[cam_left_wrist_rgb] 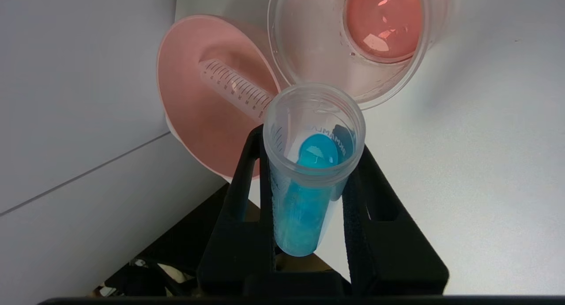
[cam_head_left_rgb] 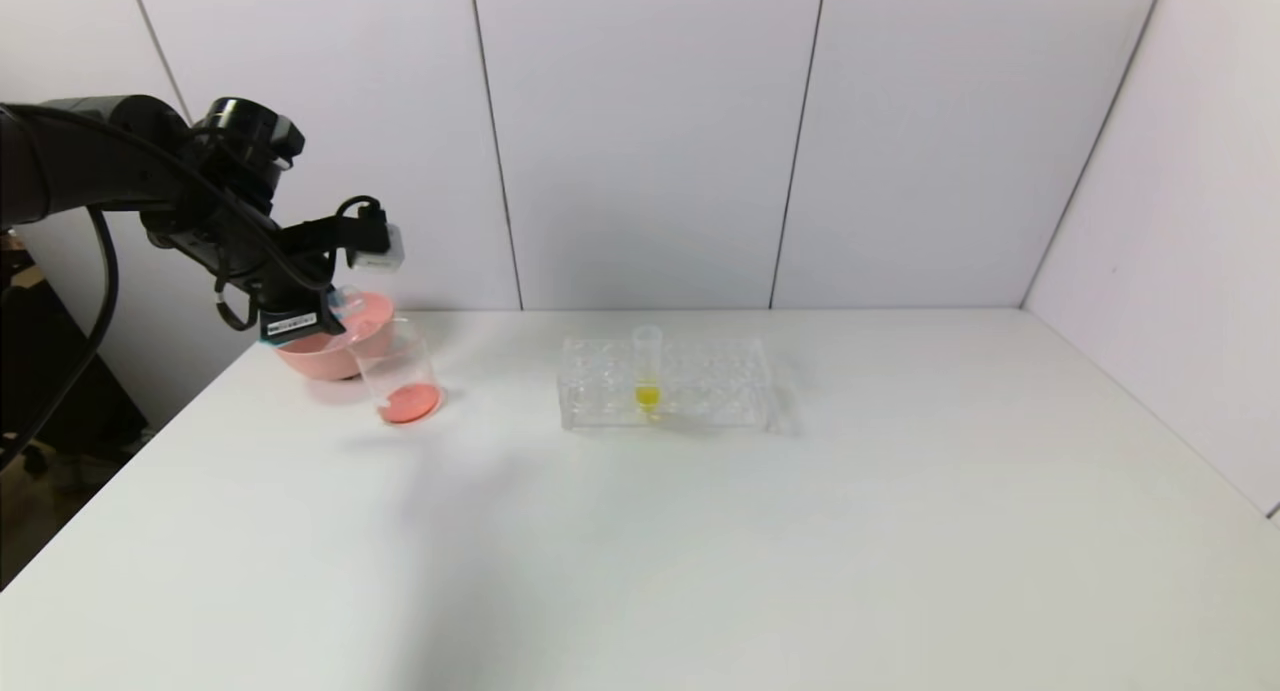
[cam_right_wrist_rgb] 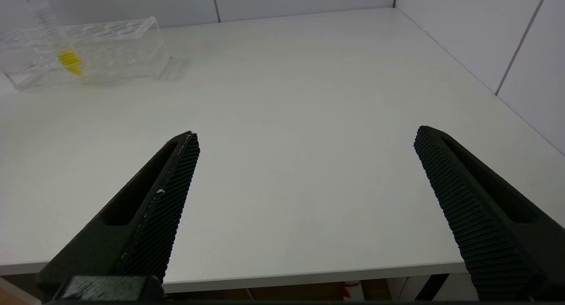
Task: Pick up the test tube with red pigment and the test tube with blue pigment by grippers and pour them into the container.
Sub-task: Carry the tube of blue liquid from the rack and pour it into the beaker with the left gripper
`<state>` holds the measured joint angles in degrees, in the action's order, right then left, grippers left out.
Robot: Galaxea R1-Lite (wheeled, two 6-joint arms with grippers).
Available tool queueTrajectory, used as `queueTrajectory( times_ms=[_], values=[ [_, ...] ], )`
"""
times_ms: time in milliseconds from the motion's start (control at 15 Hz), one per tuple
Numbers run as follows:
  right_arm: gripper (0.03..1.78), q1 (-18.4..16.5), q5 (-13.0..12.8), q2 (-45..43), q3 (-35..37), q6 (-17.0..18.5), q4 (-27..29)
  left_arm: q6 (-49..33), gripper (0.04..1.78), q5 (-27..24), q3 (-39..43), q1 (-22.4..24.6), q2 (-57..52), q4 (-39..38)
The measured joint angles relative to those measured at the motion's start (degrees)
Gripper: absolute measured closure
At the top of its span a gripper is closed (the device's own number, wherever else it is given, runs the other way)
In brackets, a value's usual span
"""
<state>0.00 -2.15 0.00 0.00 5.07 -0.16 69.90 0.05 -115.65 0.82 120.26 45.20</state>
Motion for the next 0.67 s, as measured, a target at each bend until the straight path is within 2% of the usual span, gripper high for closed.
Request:
queueTrajectory(
  times_ms=[667],
  values=[
    [0.04,0.0,0.0,0.0,0.0,0.0,0.0,2.3,1.37,8.7,0.0,-1.9,1.2,-0.3]
  ],
)
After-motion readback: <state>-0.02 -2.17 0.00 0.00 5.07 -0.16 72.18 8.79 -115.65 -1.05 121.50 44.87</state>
